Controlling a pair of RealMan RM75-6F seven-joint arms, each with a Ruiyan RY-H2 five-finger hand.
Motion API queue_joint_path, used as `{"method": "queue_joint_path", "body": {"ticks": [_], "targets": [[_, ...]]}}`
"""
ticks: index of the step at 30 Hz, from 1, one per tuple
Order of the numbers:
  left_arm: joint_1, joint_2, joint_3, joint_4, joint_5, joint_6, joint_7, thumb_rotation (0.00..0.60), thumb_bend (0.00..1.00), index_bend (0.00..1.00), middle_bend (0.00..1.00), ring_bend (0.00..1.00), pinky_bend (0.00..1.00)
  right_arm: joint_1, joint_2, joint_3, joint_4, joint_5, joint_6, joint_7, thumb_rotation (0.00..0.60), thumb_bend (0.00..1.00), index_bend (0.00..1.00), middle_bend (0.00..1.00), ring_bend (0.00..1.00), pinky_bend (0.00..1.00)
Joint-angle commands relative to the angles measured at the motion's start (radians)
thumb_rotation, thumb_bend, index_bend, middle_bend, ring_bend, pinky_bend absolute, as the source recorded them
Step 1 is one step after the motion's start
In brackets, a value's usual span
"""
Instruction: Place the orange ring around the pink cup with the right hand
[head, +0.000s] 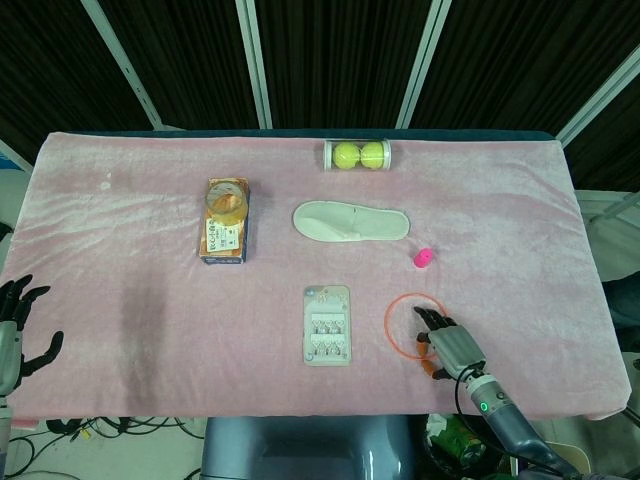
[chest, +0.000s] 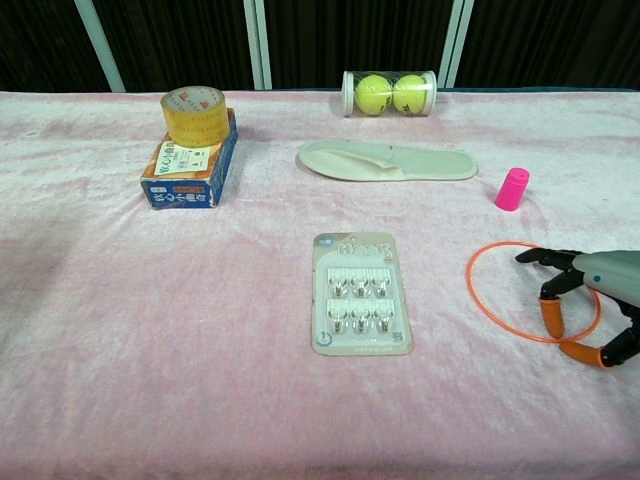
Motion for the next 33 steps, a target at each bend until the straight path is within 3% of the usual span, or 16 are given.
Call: {"method": "queue_joint_path", "body": {"ticks": [1, 33], "targets": [[0.0, 0.0, 0.0, 0.0, 0.0, 0.0, 0.0, 0.6, 0.35, 0.19, 0.06, 0.0, 0.0, 0.002, -0.002, 0.0, 0.002, 0.001, -0.003, -0.001, 0.6, 0.32, 0.57, 0.0, 0.0, 0.16], [0.001, 0.001, 0.0, -0.001, -0.001, 0.001, -0.003, 0.6, 0.35, 0.2, 0.06, 0.0, 0.0, -0.001, 0.022, 0.0, -0.03, -0.015, 0.022, -0.002, 0.6, 0.38, 0.63, 0.0, 0.0, 0.16]]}}
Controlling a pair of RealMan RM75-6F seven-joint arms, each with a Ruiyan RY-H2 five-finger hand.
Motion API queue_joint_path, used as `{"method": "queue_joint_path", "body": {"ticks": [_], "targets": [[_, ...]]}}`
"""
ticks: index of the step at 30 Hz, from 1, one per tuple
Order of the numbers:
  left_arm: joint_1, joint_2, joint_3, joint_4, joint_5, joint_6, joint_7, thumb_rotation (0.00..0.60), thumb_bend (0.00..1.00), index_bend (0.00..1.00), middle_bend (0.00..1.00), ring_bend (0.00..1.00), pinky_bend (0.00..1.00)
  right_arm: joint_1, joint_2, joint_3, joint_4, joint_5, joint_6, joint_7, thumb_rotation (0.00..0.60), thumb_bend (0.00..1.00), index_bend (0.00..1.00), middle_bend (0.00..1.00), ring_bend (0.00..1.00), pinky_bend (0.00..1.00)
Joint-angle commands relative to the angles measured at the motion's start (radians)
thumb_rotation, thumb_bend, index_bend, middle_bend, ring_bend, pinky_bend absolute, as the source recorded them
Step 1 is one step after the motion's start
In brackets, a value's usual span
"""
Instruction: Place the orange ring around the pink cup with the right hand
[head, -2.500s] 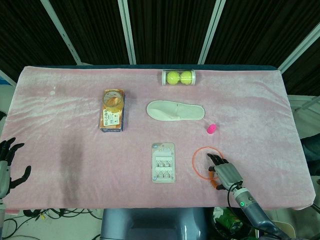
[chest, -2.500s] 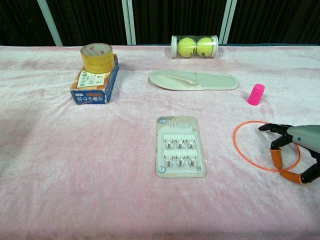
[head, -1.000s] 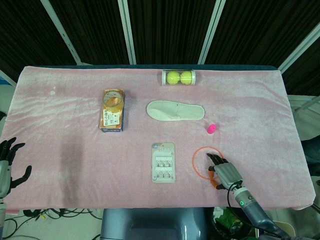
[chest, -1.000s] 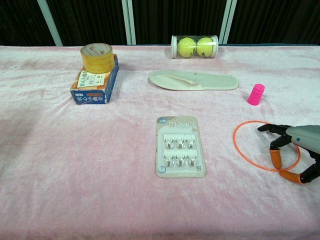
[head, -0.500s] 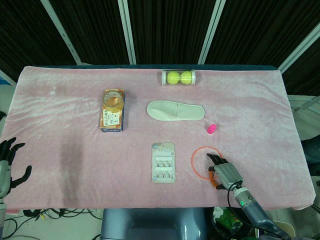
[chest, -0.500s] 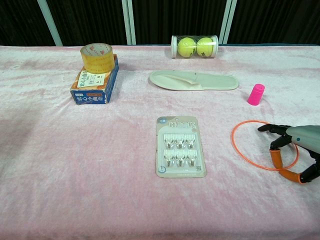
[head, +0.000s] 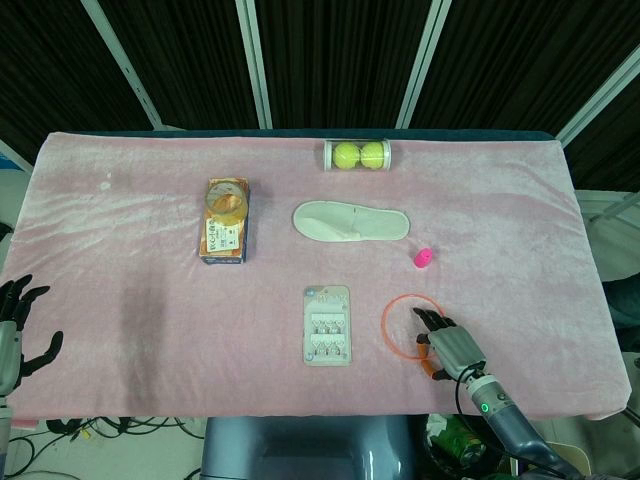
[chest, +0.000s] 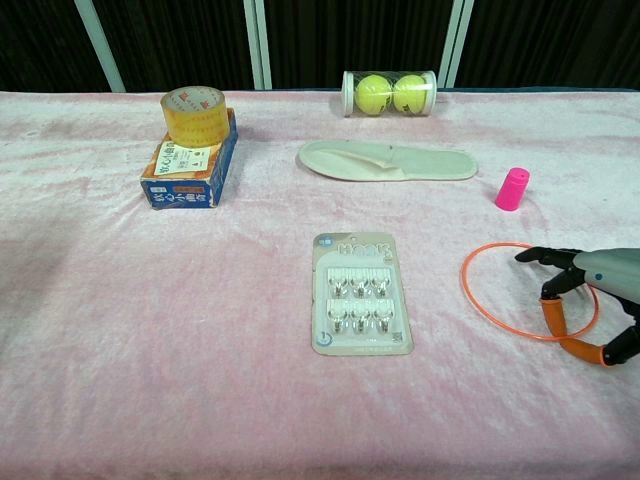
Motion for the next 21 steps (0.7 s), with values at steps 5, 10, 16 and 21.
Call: {"method": "queue_joint_path", "body": {"ticks": [5, 10, 16, 21], "targets": [[0.0, 0.0, 0.0, 0.0, 0.0, 0.0, 0.0, 0.6, 0.35, 0.2, 0.07, 0.0, 0.0, -0.006, 0.013, 0.004, -0.015, -0.007, 0.021, 0.004, 0.6, 0.38, 0.64, 0.0, 0.0, 0.16], [0.0, 0.0, 0.0, -0.001, 0.0, 0.0, 0.0, 0.6, 0.35, 0.2, 0.06, 0.0, 0.0, -0.013, 0.028, 0.005, -0.027, -0.022, 0.043, 0.012, 0.6, 0.38, 0.65, 0.0, 0.0, 0.16], [0.0, -0.001, 0.0, -0.001, 0.0, 0.0, 0.001, 0.6, 0.35, 0.2, 0.06, 0.0, 0.0, -0.02, 0.04, 0.006, -0.035, -0.036, 0.063, 0.027, 0.6, 0.39, 0.66, 0.0, 0.0, 0.16], [0.0, 0.0, 0.0, -0.001, 0.0, 0.001, 0.0, 0.6, 0.35, 0.2, 0.06, 0.0, 0.0, -0.023, 0.05, 0.015, -0.037, -0.045, 0.082, 0.042, 0.6, 0.39, 0.67, 0.0, 0.0, 0.16]]}}
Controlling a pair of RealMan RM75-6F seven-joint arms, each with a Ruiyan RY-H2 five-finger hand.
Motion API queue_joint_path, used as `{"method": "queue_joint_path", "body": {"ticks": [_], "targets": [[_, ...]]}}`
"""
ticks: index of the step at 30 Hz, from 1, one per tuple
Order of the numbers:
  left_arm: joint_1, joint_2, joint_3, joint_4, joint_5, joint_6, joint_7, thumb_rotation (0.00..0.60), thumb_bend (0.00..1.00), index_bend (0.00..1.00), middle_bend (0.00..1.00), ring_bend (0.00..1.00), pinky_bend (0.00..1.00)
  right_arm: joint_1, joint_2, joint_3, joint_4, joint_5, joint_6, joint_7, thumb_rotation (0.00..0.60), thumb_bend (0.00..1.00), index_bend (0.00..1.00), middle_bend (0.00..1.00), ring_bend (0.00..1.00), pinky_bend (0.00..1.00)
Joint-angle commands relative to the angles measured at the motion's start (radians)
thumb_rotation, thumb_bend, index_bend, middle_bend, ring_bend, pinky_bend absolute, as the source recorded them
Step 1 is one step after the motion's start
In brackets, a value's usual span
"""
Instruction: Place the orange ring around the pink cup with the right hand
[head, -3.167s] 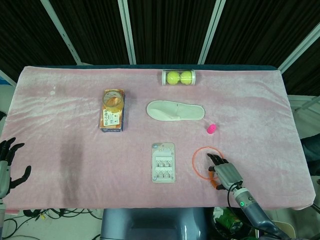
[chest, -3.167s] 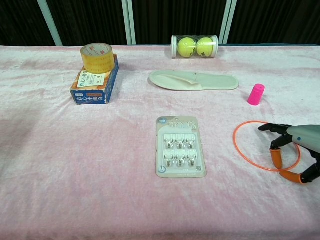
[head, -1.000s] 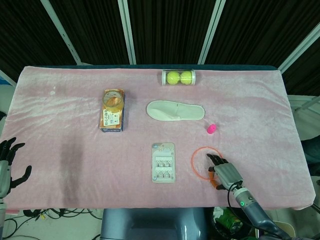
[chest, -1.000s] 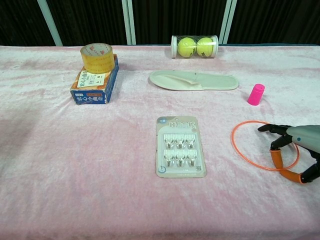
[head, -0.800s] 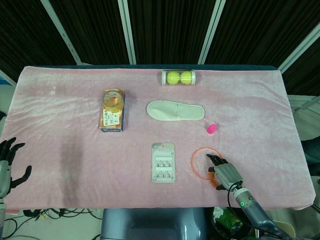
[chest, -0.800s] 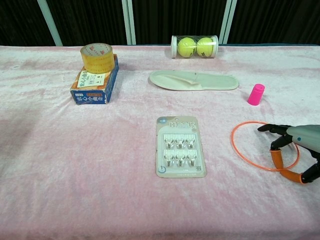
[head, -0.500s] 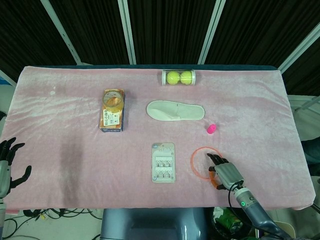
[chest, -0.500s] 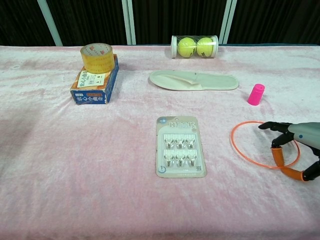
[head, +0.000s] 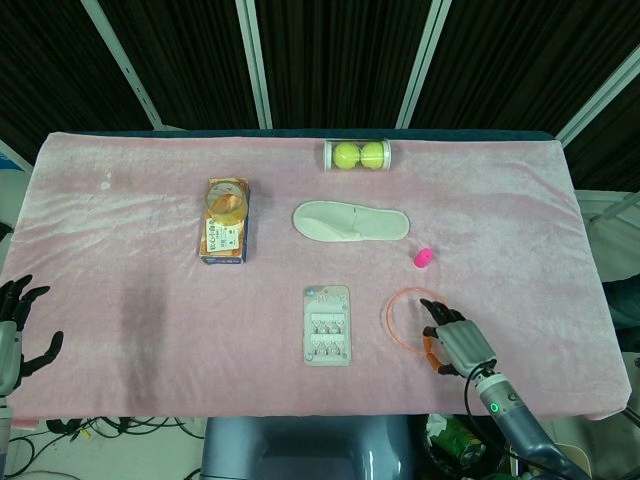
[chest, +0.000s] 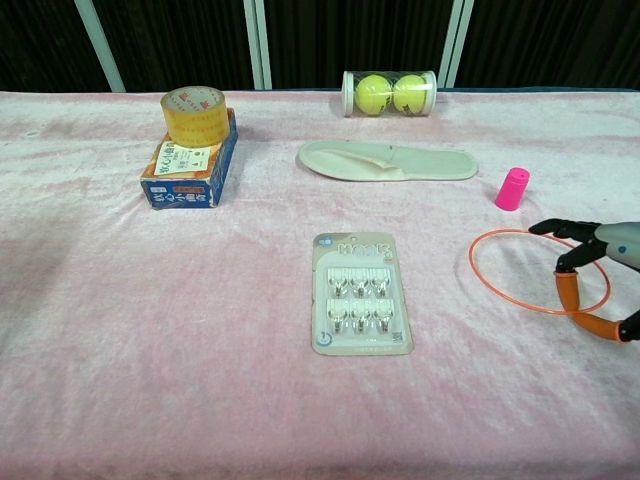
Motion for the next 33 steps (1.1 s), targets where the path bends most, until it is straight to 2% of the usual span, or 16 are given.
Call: {"method": "queue_joint_path", "body": {"ticks": [1, 9, 14, 22, 29, 33], "targets": [[0.0, 0.0, 0.0, 0.0, -0.001, 0.0, -0.001, 0.6, 0.35, 0.2, 0.07, 0.0, 0.0, -0.003, 0.007, 0.006, -0.003, -0.007, 0.013, 0.01, 0.6, 0.39, 0.67, 0.0, 0.0, 0.16], [-0.001, 0.0, 0.0, -0.001, -0.001, -0.002, 0.0, 0.6, 0.35, 0.2, 0.06, 0.0, 0.0, -0.01, 0.048, 0.033, -0.024, -0.016, 0.057, 0.032, 0.6, 0.4, 0.67, 0.0, 0.0, 0.16], [-0.001, 0.0, -0.001, -0.001, -0.002, -0.002, 0.001, 0.6, 0.35, 0.2, 0.06, 0.0, 0.0, 0.002, 0.103, 0.07, -0.052, 0.005, 0.061, 0.041, 0.6, 0.4, 0.67, 0.0, 0.0, 0.16], [-0.001, 0.0, -0.001, -0.002, -0.003, -0.001, 0.001, 0.6, 0.35, 0.2, 0.06, 0.0, 0.0, 0.07, 0.136, 0.15, -0.037, 0.098, -0.013, 0.027, 0.6, 0.4, 0.68, 0.0, 0.0, 0.16], [-0.002, 0.0, -0.004, -0.001, -0.007, -0.002, -0.001, 0.6, 0.35, 0.2, 0.06, 0.0, 0.0, 0.15, 0.106, 0.207, 0.052, 0.211, -0.12, 0.015, 0.6, 0.4, 0.68, 0.0, 0.0, 0.16], [-0.004, 0.0, -0.006, 0.0, -0.011, -0.006, -0.001, 0.6, 0.35, 0.2, 0.06, 0.0, 0.0, 0.182, 0.073, 0.218, 0.099, 0.253, -0.157, 0.006, 0.6, 0.4, 0.68, 0.0, 0.0, 0.16]]}}
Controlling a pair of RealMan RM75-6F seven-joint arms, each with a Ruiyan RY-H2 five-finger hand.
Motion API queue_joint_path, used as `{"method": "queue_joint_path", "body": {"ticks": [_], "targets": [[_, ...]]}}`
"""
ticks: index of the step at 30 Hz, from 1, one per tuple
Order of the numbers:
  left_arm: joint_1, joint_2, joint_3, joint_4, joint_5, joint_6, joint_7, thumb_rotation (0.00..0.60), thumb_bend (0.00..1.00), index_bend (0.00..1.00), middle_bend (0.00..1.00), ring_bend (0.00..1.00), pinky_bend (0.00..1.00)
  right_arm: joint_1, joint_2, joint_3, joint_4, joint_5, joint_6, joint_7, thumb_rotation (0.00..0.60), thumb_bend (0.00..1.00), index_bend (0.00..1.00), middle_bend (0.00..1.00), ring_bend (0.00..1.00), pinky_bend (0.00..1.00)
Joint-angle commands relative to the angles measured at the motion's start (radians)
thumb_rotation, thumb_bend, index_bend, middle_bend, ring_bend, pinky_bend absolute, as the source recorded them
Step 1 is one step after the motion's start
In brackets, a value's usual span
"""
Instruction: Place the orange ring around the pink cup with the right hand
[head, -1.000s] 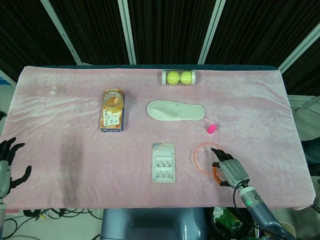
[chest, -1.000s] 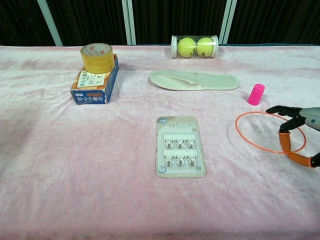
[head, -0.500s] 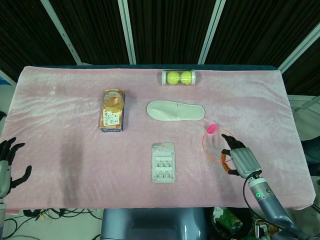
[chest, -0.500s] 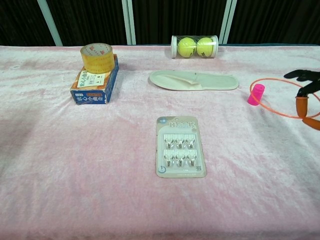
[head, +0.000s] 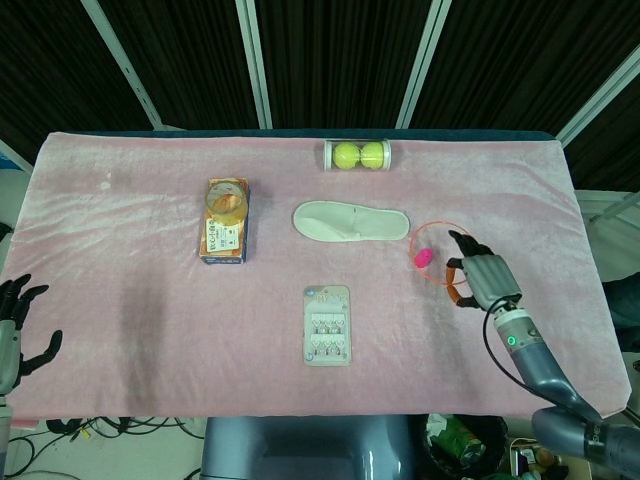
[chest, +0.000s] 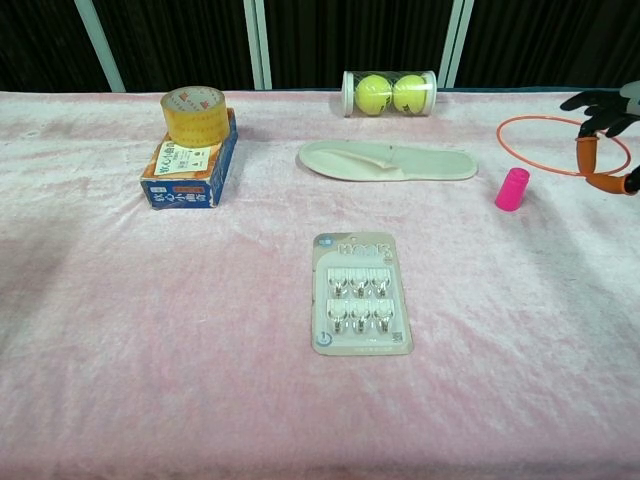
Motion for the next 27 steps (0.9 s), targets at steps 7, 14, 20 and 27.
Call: {"method": "queue_joint_path", "body": {"ticks": [7, 14, 20, 27], "targets": [[-0.003, 0.0, -0.002, 0.001, -0.005, -0.005, 0.0, 0.6, 0.35, 0.2, 0.07, 0.0, 0.0, 0.05, -0.084, 0.002, 0.115, 0.072, -0.071, -0.013, 0.6, 0.4, 0.68, 0.0, 0.0, 0.16], [-0.005, 0.001, -0.003, 0.001, -0.007, -0.008, -0.001, 0.6, 0.35, 0.2, 0.07, 0.0, 0.0, 0.067, -0.153, -0.013, 0.201, 0.081, -0.102, 0.006, 0.6, 0.4, 0.68, 0.0, 0.0, 0.16], [-0.005, 0.001, -0.004, 0.001, -0.008, -0.007, -0.001, 0.6, 0.35, 0.2, 0.07, 0.0, 0.0, 0.073, -0.188, -0.024, 0.235, 0.067, -0.101, 0.011, 0.6, 0.36, 0.63, 0.0, 0.0, 0.16], [-0.005, 0.002, -0.004, 0.001, -0.009, -0.009, -0.003, 0.6, 0.35, 0.2, 0.06, 0.0, 0.0, 0.073, -0.183, -0.033, 0.229, 0.072, -0.103, 0.001, 0.6, 0.36, 0.5, 0.0, 0.0, 0.16]]}}
